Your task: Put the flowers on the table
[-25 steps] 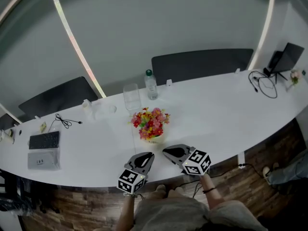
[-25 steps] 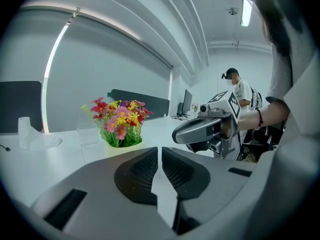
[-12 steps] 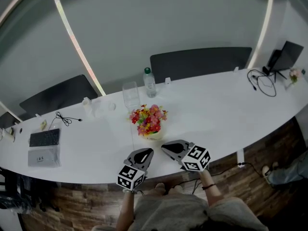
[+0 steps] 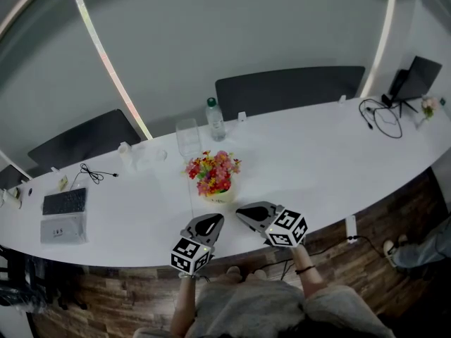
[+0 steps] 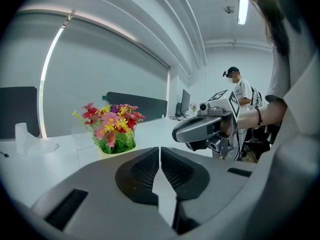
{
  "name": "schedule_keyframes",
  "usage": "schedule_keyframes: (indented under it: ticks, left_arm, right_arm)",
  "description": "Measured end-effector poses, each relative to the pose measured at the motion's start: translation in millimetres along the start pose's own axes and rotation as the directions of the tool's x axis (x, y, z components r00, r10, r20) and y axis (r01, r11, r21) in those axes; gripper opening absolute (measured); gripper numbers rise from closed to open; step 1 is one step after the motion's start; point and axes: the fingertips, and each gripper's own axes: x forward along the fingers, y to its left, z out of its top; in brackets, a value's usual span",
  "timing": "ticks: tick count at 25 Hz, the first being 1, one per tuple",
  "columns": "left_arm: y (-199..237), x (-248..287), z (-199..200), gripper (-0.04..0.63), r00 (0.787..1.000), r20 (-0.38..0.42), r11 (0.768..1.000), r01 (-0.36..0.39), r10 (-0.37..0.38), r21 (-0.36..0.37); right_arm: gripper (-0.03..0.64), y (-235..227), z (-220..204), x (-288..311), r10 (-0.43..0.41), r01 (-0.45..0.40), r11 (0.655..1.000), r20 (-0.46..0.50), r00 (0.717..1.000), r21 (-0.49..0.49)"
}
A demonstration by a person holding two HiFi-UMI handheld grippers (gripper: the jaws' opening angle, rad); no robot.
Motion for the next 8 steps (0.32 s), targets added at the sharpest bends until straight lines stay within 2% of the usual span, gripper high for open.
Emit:
schedule_keyframes:
  ticks: [8]
  left_arm:
    - [-5.7, 2.5, 3.3, 0.025, 1.0, 0.001, 1.0, -0.004, 0.004, 0.011]
  right_arm:
    - [0.025, -1.3, -3.6, -6.3, 0.004, -0.004, 1.0, 0.001, 1.0, 0.004]
